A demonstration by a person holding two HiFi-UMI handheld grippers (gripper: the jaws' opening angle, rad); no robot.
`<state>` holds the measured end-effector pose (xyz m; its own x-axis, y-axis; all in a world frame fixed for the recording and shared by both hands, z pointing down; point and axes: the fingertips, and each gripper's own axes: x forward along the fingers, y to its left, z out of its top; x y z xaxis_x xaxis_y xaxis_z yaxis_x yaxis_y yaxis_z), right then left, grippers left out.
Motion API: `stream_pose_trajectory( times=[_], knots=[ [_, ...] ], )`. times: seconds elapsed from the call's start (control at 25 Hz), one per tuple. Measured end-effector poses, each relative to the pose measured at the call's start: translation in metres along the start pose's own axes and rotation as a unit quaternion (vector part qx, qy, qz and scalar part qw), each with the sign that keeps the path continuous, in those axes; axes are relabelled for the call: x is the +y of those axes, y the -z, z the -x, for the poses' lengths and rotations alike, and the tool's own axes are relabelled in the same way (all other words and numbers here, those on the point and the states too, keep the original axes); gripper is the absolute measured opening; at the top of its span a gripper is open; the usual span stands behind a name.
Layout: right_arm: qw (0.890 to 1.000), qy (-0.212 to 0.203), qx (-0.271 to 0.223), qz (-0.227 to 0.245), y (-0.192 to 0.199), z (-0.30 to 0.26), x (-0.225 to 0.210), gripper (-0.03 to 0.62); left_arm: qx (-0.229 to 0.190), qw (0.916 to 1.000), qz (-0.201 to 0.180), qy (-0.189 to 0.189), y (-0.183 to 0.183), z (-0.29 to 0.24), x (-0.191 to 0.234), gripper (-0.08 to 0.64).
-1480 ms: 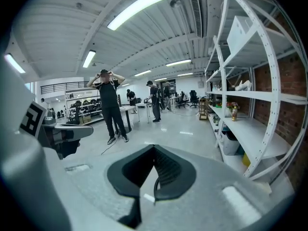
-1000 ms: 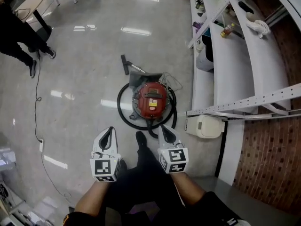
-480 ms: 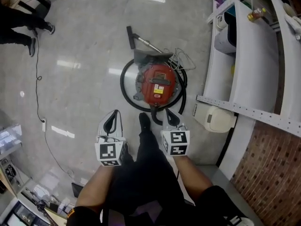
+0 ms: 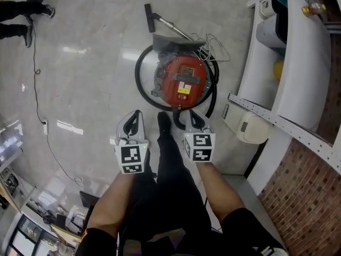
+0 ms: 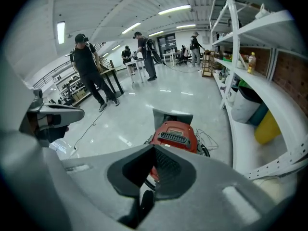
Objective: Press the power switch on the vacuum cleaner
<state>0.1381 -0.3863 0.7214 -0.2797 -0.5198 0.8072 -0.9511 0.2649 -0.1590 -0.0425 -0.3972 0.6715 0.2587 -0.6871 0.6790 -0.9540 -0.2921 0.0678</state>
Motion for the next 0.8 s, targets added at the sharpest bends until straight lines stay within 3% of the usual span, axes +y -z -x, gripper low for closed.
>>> stream_pose_trajectory(
  times=[0.36, 0.8],
  knots=[
    [0.998, 0.012, 0.067, -0.017, 0.049, -0.073, -0.023, -0.008, 0.068, 0.9971, -0.027, 0.022, 0.063, -0.07, -0.012, 0.014],
    [0.993, 0.016, 0.118, -0.017, 0.087, -0.134, -0.041, -0.009, 0.1, 0.9935, -0.041, 0.037, 0.097, -0.112, -0.02, 0.014]
  ],
)
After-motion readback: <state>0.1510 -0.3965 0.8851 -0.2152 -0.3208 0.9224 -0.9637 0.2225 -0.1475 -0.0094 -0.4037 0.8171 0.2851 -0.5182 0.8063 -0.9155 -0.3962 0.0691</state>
